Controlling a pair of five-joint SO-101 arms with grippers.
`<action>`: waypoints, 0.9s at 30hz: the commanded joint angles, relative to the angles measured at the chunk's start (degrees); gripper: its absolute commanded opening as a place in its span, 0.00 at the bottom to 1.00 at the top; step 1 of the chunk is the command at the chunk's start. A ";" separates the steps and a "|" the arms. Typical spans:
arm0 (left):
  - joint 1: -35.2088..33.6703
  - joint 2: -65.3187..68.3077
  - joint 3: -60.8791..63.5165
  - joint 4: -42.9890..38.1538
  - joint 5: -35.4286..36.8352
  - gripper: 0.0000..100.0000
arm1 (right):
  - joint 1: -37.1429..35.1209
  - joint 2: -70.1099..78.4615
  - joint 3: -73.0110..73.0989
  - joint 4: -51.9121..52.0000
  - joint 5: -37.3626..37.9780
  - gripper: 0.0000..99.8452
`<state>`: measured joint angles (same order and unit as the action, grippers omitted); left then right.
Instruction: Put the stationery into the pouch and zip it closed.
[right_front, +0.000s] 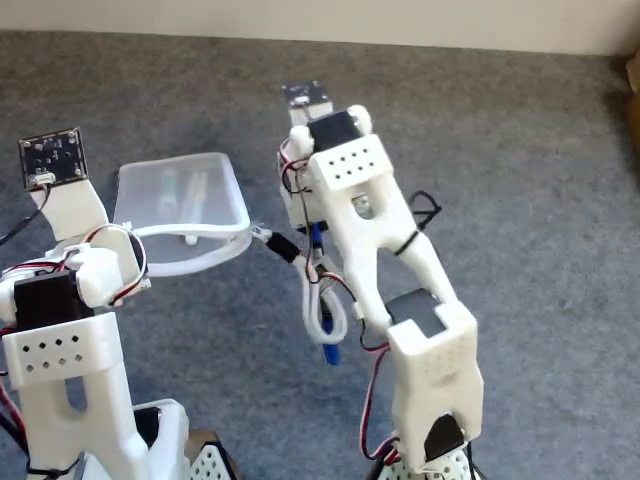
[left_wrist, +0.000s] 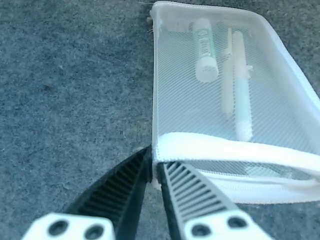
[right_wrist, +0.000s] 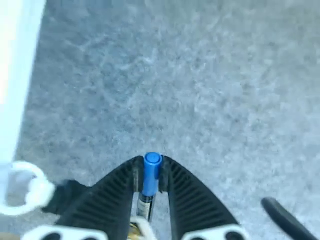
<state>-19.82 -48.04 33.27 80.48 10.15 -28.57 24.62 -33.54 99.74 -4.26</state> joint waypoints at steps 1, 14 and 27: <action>-0.57 0.04 -0.57 -1.23 -0.35 0.01 | 1.10 -7.34 1.71 1.10 0.79 0.00; -0.48 0.13 0.31 -2.37 -0.35 0.01 | 2.15 -17.54 2.77 1.36 0.53 0.00; -0.40 0.13 0.22 -2.46 -0.35 0.01 | -4.09 -41.89 20.70 -2.07 0.70 0.00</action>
<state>-19.82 -48.04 34.33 79.52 10.15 -30.86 -10.90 -14.55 99.91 -4.18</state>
